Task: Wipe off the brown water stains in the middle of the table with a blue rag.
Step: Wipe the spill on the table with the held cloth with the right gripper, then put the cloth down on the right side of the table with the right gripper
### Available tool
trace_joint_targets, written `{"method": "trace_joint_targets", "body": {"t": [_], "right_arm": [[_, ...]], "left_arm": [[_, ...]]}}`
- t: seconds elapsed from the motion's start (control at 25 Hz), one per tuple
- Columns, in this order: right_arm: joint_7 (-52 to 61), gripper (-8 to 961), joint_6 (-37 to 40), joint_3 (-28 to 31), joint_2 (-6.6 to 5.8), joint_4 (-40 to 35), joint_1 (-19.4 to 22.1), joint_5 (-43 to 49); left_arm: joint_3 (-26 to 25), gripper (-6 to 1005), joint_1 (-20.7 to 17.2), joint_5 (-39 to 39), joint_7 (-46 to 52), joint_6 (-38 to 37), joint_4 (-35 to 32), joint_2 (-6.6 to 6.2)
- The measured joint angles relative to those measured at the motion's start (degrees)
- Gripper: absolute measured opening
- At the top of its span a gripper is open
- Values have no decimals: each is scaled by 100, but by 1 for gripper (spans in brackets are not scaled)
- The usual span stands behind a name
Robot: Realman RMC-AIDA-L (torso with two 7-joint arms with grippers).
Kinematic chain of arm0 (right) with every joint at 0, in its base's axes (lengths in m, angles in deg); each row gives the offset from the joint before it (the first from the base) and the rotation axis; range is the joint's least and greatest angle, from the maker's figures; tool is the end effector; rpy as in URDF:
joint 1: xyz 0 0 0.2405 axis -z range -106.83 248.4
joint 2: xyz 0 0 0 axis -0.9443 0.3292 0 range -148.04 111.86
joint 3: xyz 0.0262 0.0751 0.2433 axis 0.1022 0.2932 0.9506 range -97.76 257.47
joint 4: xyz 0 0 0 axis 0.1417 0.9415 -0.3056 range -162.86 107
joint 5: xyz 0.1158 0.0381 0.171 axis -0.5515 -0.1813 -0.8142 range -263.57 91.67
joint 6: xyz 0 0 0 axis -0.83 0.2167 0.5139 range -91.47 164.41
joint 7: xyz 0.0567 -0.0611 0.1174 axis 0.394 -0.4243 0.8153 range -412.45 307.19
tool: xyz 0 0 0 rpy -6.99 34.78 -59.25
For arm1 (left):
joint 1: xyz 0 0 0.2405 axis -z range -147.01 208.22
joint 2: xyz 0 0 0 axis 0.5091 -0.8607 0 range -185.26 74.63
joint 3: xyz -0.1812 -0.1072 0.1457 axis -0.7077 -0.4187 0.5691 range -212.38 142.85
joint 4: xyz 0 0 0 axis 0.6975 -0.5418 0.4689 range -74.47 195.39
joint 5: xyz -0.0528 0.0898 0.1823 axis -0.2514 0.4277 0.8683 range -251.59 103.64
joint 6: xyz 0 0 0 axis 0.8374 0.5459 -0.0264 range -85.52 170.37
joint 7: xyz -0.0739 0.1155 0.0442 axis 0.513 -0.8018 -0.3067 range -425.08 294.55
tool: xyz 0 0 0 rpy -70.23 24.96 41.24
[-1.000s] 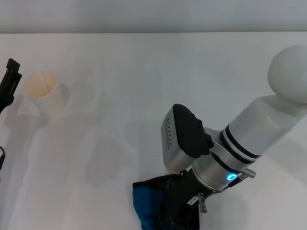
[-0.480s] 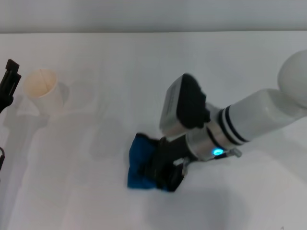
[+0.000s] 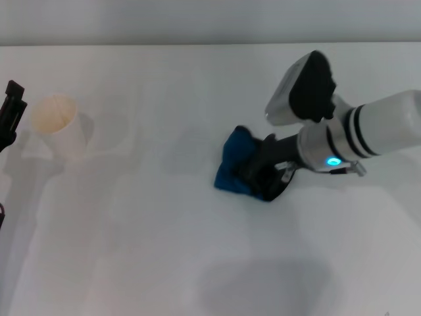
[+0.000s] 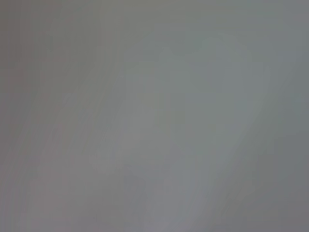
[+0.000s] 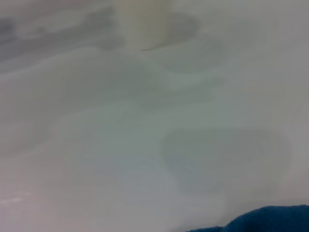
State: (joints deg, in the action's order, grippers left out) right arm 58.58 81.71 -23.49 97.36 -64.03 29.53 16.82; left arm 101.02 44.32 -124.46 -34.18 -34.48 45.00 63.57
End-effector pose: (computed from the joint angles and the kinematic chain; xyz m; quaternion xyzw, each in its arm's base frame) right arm 0.2191 0.3754 -0.1054 -0.9645 0.2147 -0.0343 0.1499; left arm -0.3379 0.2705 -0.0132 -0.5987 -0.3625 -0.4666 0.5407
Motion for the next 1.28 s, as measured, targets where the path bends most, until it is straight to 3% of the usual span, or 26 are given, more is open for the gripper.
{"method": "trace_joint_targets", "body": {"t": [0.36, 0.76, 1.28], "right_arm": [[-32, 50, -35, 641, -72, 126, 0, 590], [-602, 69, 1089, 1274, -275, -149, -11, 1083], [-583, 94, 1148, 1288, -161, -248, -85, 1804]], "left_arm": [[0, 875, 25, -12, -6, -10, 0, -25], [0, 876, 15, -33, -32, -79, 17, -32], [-9, 876, -15, -31, -34, -156, 94, -33]]}}
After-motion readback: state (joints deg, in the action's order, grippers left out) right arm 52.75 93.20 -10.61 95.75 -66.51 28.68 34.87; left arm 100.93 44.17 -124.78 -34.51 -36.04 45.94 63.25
